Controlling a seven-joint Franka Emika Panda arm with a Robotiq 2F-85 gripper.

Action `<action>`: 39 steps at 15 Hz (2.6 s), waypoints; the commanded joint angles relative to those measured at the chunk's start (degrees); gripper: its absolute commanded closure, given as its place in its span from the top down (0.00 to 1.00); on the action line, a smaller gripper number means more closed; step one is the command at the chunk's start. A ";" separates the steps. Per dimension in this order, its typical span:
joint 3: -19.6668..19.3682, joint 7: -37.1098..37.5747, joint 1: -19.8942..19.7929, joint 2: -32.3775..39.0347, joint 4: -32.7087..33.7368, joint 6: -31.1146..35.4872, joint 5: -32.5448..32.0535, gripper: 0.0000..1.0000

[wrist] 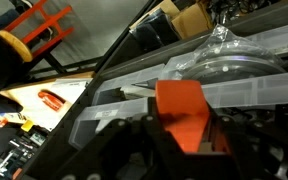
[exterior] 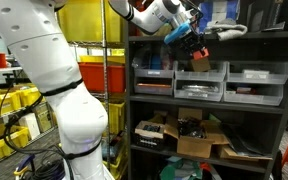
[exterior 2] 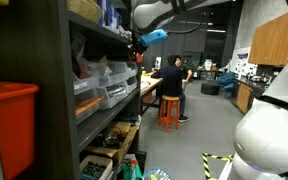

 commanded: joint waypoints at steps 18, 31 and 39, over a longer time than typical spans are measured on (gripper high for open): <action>1.22 14.49 -6.71 -6.06 -14.51 24.75 -11.25 0.16; 11.98 35.66 -19.80 -4.82 -16.04 36.33 -29.50 0.16; 16.96 36.66 -22.46 -1.00 -11.15 32.49 -30.19 0.16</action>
